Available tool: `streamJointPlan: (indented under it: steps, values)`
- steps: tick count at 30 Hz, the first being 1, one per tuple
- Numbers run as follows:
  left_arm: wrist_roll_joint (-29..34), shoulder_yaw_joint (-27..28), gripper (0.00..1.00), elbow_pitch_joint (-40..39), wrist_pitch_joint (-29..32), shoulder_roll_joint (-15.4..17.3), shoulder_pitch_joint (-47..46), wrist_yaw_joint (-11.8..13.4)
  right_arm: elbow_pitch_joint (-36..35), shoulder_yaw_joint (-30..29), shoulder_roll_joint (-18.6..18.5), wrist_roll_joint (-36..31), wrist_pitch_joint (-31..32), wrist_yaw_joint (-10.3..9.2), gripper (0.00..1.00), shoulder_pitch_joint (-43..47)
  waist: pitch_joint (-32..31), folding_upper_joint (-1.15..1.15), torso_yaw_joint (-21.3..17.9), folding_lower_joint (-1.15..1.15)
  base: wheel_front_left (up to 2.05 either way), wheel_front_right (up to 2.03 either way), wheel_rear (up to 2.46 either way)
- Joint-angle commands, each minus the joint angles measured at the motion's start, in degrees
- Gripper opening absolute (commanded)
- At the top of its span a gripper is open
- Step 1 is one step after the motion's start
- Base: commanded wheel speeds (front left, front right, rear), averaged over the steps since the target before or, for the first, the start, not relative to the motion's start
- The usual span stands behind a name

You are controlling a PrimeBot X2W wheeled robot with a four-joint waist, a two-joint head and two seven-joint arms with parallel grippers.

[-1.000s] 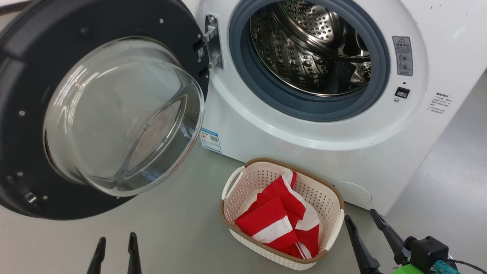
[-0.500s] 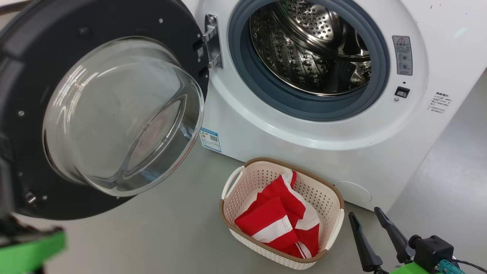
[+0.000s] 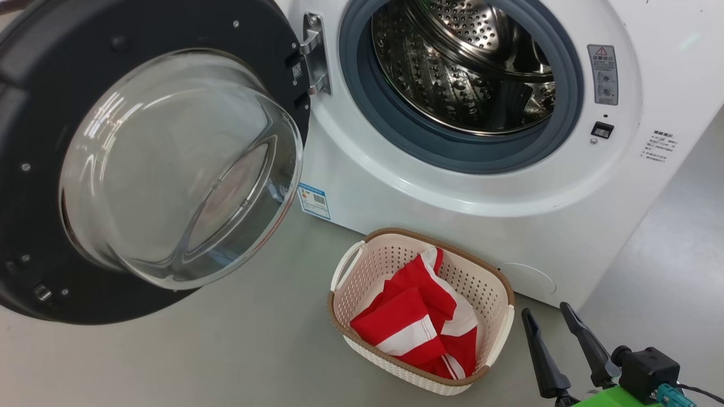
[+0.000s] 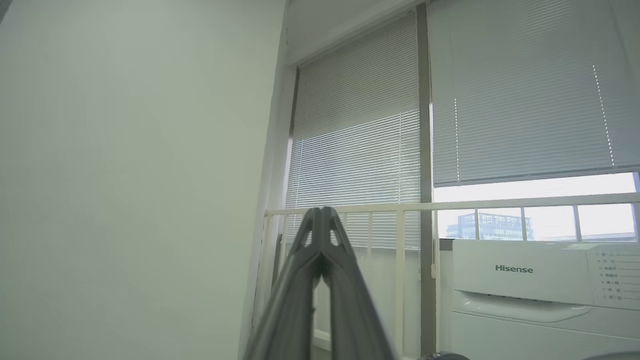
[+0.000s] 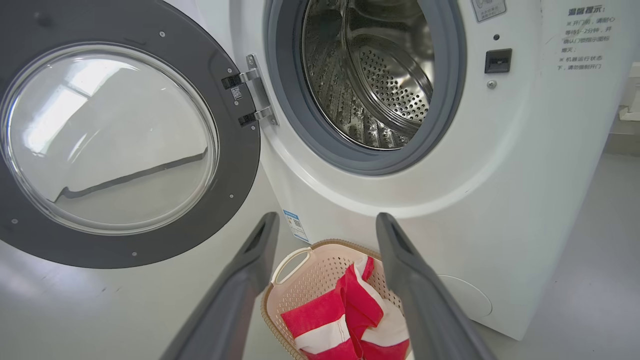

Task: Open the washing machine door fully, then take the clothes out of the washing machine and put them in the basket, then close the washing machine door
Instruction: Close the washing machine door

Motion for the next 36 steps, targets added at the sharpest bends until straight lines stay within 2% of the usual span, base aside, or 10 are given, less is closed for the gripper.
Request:
streamJointPlan:
  steps: [1,4,5,6,11,17,27,36]
  values:
    - [-2.2,2.4,0.0,3.3,1.5,5.1,-3.9,-0.3,-1.7,1.1,-0.3,-0.4,-0.4,0.37,1.0,-1.1,0.1,0.0,-0.1,0.0,0.0,0.0,0.0]
    - [-7.1,2.1,0.0,11.2,5.3,8.0,-7.7,-0.3,-1.9,1.2,-0.1,-0.5,-0.4,0.37,1.0,-1.1,0.4,0.0,-0.4,0.0,0.0,0.0,0.0]
    - [-7.1,2.1,0.0,11.2,5.3,8.0,-7.7,-0.3,-1.9,1.2,-0.1,-0.5,-0.4,0.37,1.0,-1.1,0.4,0.0,-0.4,0.0,0.0,0.0,0.0]
    - [-10.3,1.5,0.0,16.3,9.3,9.6,-9.4,-0.3,-1.9,1.3,0.0,-0.5,-0.4,0.37,1.0,-1.0,0.6,0.0,-0.5,0.0,0.0,0.0,0.0]
    - [-16.0,-0.9,0.0,27.5,20.9,12.5,-12.4,-0.3,-1.8,1.3,0.1,-0.6,-0.4,0.37,1.0,-0.9,1.0,0.0,-0.5,0.0,0.0,0.0,0.0]
    - [-21.0,-2.4,0.0,37.0,34.0,14.0,-14.5,-0.3,-1.7,1.8,0.2,-0.7,-0.4,0.37,1.0,-1.3,1.3,0.0,-0.7,0.0,0.0,0.0,0.0]
    - [-29.3,-5.8,0.0,36.7,47.7,14.0,-9.7,-0.3,-1.6,2.2,0.3,-0.6,-0.4,0.37,1.0,-1.4,1.4,0.0,-1.7,0.0,0.0,0.0,0.0]
    - [-34.4,-8.8,0.0,31.4,53.7,14.2,-5.5,-0.3,-1.7,1.9,0.3,-0.6,-0.4,0.37,1.0,-1.4,1.4,0.0,-2.2,0.0,0.0,0.0,0.0]
